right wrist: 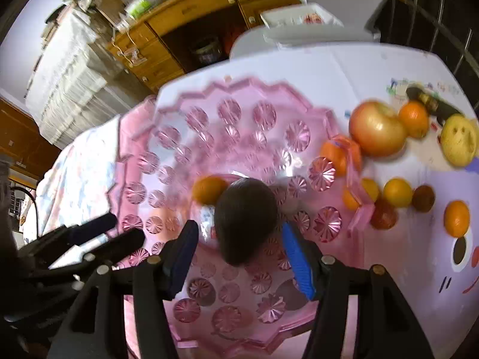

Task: Organize fruits
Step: 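Carry avocado and mandarin into the pink glass bowl and open both tools, then withdraw both open tools from the bowl toward the remaining fruit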

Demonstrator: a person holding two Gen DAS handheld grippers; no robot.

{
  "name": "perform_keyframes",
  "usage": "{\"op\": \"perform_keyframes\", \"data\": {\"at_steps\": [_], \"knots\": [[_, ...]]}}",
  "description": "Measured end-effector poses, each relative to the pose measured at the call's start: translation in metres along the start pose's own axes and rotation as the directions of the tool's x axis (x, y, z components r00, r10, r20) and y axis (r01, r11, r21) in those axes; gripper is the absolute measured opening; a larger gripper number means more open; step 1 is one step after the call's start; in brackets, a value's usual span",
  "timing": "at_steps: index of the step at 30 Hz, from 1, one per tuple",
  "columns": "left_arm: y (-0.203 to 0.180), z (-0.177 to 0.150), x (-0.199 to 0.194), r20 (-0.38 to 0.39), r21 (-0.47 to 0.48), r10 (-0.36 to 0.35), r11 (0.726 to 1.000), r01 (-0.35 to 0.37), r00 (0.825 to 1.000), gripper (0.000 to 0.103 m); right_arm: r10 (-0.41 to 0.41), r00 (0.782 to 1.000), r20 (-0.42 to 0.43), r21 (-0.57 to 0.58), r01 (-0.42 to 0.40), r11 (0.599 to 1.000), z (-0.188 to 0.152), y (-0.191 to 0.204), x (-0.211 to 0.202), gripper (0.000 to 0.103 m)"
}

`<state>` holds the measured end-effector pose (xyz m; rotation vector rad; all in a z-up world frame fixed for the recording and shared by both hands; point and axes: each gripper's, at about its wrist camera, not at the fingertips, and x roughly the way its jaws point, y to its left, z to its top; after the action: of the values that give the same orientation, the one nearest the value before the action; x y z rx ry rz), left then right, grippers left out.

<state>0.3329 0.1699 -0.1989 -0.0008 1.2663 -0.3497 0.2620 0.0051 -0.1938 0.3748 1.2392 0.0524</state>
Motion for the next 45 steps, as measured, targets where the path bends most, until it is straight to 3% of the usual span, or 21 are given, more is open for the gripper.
{"op": "perform_keyframes", "data": {"at_steps": [9,20,24,34,45], "knots": [[-0.01,-0.019,-0.035,0.034,0.038,-0.003,0.999,0.002,0.999,0.071,-0.029,0.998,0.057,0.0,0.029,1.0,-0.022,0.001,-0.039,0.061],[-0.038,-0.064,-0.067,0.039,0.072,-0.029,0.997,0.026,0.999,0.073,-0.077,0.993,0.093,0.055,0.072,0.996,-0.088,-0.019,-0.081,0.061],[-0.052,-0.082,-0.076,0.044,0.073,-0.032,0.997,0.029,0.999,0.079,-0.093,0.99,0.107,0.057,0.088,0.995,-0.106,-0.033,-0.09,0.061],[-0.113,-0.098,-0.083,0.056,0.039,0.006,0.999,-0.008,0.998,0.081,-0.078,0.989,0.125,0.005,0.078,0.997,-0.133,-0.076,-0.111,0.061],[-0.198,-0.09,-0.066,0.083,-0.017,0.006,1.0,-0.005,0.997,0.082,-0.098,0.978,0.187,-0.134,0.124,0.983,-0.122,-0.141,-0.145,0.061]]}}
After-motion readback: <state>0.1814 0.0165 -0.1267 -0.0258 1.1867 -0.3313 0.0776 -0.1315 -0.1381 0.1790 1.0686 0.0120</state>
